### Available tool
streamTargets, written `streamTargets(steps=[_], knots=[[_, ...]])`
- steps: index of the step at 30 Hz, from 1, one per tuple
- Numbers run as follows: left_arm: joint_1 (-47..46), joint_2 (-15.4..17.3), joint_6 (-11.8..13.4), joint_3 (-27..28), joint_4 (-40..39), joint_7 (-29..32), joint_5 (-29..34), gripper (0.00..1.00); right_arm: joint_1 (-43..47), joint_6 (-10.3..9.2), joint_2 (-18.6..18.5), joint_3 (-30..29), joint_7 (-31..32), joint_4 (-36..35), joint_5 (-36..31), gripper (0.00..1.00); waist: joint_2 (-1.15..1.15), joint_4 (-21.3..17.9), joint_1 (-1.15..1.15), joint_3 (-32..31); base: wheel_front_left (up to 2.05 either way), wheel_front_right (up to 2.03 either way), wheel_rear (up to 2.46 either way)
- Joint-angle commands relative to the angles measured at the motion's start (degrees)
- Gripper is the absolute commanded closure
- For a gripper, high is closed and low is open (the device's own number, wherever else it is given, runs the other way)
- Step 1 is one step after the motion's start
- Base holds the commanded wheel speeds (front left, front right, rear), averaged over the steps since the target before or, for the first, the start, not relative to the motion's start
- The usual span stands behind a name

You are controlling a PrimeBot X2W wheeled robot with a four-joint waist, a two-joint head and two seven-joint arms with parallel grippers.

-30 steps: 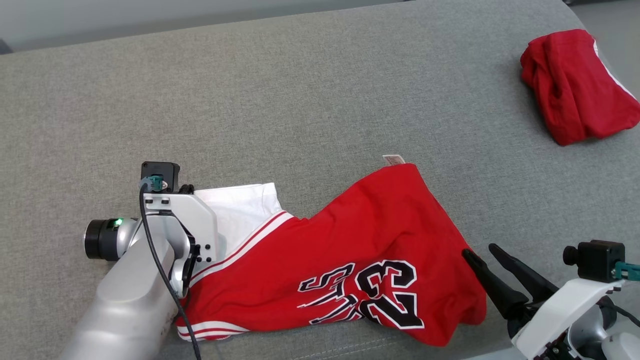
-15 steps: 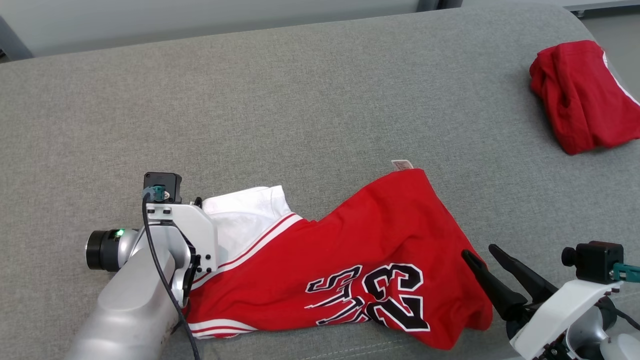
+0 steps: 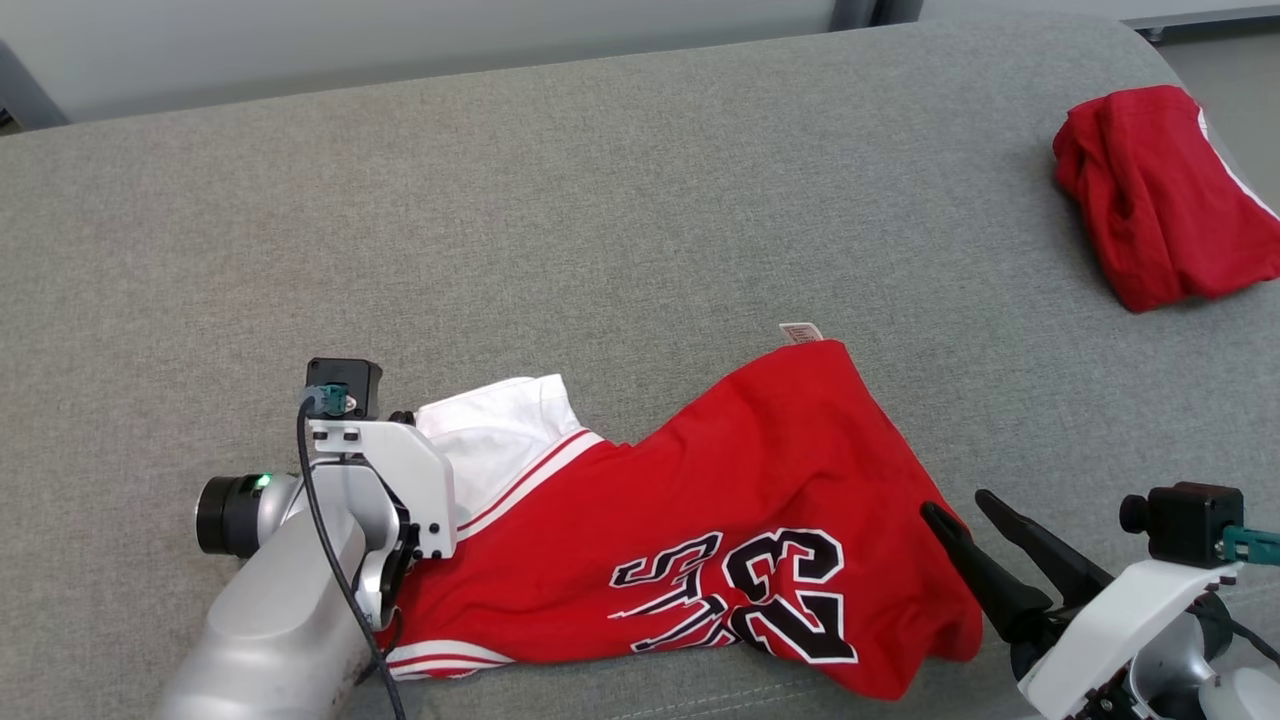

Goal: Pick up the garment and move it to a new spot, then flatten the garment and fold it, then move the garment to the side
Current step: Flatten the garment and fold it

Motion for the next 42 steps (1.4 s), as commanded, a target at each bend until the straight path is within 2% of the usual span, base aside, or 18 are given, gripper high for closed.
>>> streamTargets(steps=[1,4,9,14,17,20,30,32,34,40,42], knots=[[0.46,1.22,-0.37,1.25,-1.1,-0.24,-0.38,1.0,0.44,0.11,-1.04,0.26,-0.26,-1.41,-0.2,0.0,0.0,0.05,0.0,-0.04,0.0,0.0,0.0],[0.37,2.37,0.46,1.74,-3.04,-3.26,0.15,1.0,0.29,0.11,-1.06,0.29,-0.61,-1.54,-0.32,0.0,0.0,0.24,0.0,-0.13,0.0,0.0,0.0],[0.41,7.75,3.91,3.49,-6.57,-8.97,1.97,1.0,0.08,0.11,-0.53,0.59,-1.31,-0.67,-0.25,0.0,0.0,1.01,0.0,-0.09,0.0,0.0,0.0],[3.14,14.25,6.8,5.75,-12.05,-9.38,1.93,1.0,-1.2,0.11,-0.11,0.62,-2.2,1.33,0.19,0.0,0.0,2.2,0.0,0.03,0.0,0.0,0.0],[6.74,18.0,8.85,7.17,-18.28,-8.18,1.18,1.0,-3.93,0.11,0.16,1.06,-3.19,3.66,0.92,0.0,0.0,3.87,0.0,0.24,0.0,0.0,0.0],[9.28,19.3,10.23,7.47,-22.65,-7.18,0.8,1.0,-7.58,0.11,0.62,2.51,-3.81,5.81,2.07,0.0,0.0,5.04,0.0,0.52,0.0,0.0,0.0],[14.67,18.69,13.64,6.13,-33.43,-3.54,-0.14,1.0,-23.21,0.11,0.67,10.77,1.91,17.45,13.25,0.0,0.0,9.77,0.0,2.42,0.0,0.0,0.0],[15.3,18.63,14.08,5.71,-34.76,-3.1,-0.04,1.0,-25.28,0.11,0.22,12.07,2.83,20.06,14.92,0.15,0.0,10.91,0.0,2.77,0.0,0.0,0.0],[15.99,18.51,14.51,5.33,-35.99,-2.76,0.01,1.0,-26.74,0.11,-0.09,13.24,3.7,22.35,16.69,0.23,0.0,12.01,0.0,3.0,0.0,0.0,0.0],[18.86,18.29,15.97,4.91,-39.47,-2.24,-0.5,1.0,-29.34,0.11,-0.27,17.09,5.71,27.17,20.58,0.19,0.0,14.17,0.0,3.49,0.0,0.0,0.0],[19.78,18.33,16.4,4.83,-40.27,-2.11,-0.65,1.0,-29.94,0.11,-0.26,18.57,5.89,28.16,21.11,0.22,0.0,14.61,0.0,3.57,0.0,0.0,0.0]])
